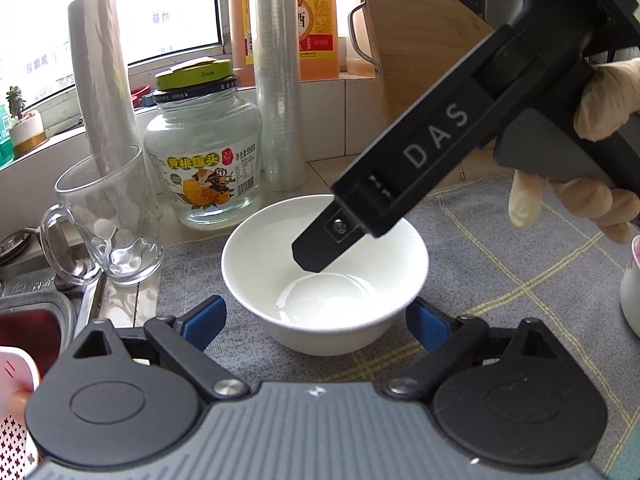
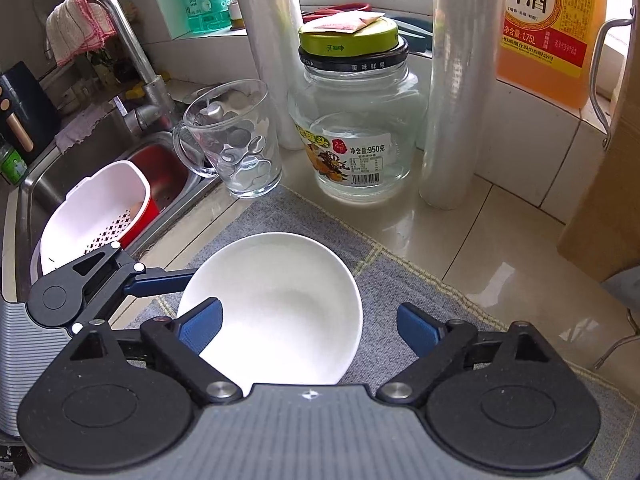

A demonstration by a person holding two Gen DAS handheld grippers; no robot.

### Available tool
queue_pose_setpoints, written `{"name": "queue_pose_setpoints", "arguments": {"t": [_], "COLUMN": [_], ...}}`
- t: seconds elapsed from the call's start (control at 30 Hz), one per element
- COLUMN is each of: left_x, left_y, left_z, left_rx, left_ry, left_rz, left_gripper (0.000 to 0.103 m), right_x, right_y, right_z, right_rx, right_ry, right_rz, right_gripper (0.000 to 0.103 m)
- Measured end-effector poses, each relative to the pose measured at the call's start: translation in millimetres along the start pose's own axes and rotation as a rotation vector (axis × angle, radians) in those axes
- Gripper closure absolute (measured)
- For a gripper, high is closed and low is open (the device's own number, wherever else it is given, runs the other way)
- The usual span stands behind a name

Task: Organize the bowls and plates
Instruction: 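Close the right tool on the pink-flower bowl's rim, then lift and carry the pink-flower bowl with the right tool toward the bowl stack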

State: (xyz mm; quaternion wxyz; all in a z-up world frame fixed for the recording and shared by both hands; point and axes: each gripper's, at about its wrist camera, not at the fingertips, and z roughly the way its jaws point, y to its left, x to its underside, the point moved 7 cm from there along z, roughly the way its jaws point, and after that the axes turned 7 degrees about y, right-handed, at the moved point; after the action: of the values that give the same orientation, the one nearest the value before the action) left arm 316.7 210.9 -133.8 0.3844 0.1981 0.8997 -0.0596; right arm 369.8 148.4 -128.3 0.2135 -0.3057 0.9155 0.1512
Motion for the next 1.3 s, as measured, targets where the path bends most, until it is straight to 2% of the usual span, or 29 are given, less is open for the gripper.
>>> {"name": "queue_pose_setpoints", "arguments": {"t": [0.2,0.6,1.3], "left_x": [-1.1,-3.6,-0.5], "left_y": [0.5,0.4,-9.8], "left_z": [0.6,2.1,-6.2], "left_rx": [0.004,0.021,0.057], "left_ry": [-0.004,-0.013,0.018], "left_rz": [0.019,0.051,0.077], "left_gripper": [0.009,0.01,0.011], "right_x": [-4.2,-6.4,3.1], "right_y": [0.2,6.4,9.3], "right_z": [11.3,14.9,8.2], "right_rx": [-0.025,-0.086,-0.07], "right_ry": [0.017,0.018,0.047], "right_rz": [-0.009,-0.019,0.011], "right_gripper": [0.015,0.019,0.018]}}
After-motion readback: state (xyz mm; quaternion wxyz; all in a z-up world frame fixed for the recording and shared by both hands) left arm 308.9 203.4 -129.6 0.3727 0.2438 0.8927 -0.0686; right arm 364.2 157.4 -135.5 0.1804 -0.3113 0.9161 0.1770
